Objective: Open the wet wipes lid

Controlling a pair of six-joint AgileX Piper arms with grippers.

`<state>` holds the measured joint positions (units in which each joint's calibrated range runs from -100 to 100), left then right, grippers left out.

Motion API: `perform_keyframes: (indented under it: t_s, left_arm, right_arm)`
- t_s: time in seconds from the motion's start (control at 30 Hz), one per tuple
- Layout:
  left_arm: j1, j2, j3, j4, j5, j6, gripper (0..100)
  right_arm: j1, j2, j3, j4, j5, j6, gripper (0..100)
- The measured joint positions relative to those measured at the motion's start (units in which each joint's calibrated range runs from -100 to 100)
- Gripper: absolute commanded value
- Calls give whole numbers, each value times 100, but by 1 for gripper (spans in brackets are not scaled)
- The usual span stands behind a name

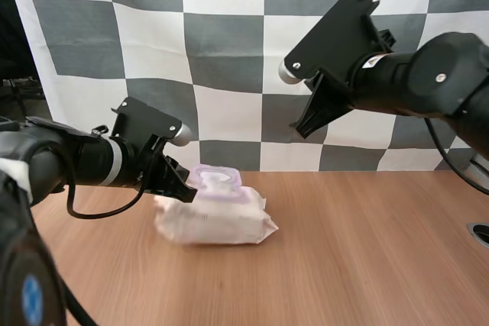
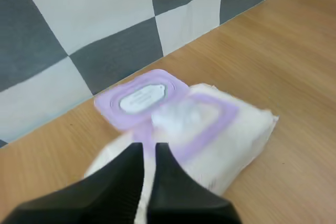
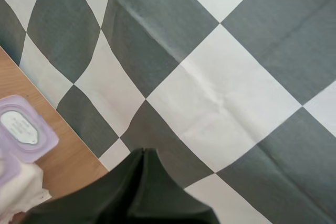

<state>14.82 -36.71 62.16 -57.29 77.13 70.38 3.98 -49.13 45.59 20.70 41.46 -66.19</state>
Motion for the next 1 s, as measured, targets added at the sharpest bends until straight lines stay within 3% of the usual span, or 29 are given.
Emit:
perform_keyframes:
  t_s: [0.07,0.23,0.4,0.5,0.53,0.6,0.87,0.93,1.0]
  left_arm:
    - [0,-399,0,14,133,-145,100]
    - [0,-1221,0,127,97,-846,100]
    - [0,-1757,0,515,581,-1493,100]
    - [0,-2093,0,754,665,-1754,58]
    - [0,-2186,0,833,665,-1800,35]
    - [0,-2388,0,1000,648,-1909,0]
    - [0,-2883,0,1081,1023,-2240,1]
    - [0,-3486,0,863,2066,-2275,1]
    - [0,-3818,0,863,2278,-2254,0]
  right_arm:
    - [-3,-242,0,-59,309,186,0]
    - [-41,-778,0,-170,1154,875,0]
    - [-316,-1299,368,-240,1588,1509,0]
    - [-518,-1777,718,-170,1588,1747,0]
    - [-577,-1918,873,-92,1572,1799,0]
    - [-733,-2322,1240,114,1420,1795,0]
    - [-911,-3381,2139,90,1238,1771,0]
    - [-911,-3827,2438,-9,1360,1813,0]
    - [-911,-3986,2621,-108,1377,1822,0]
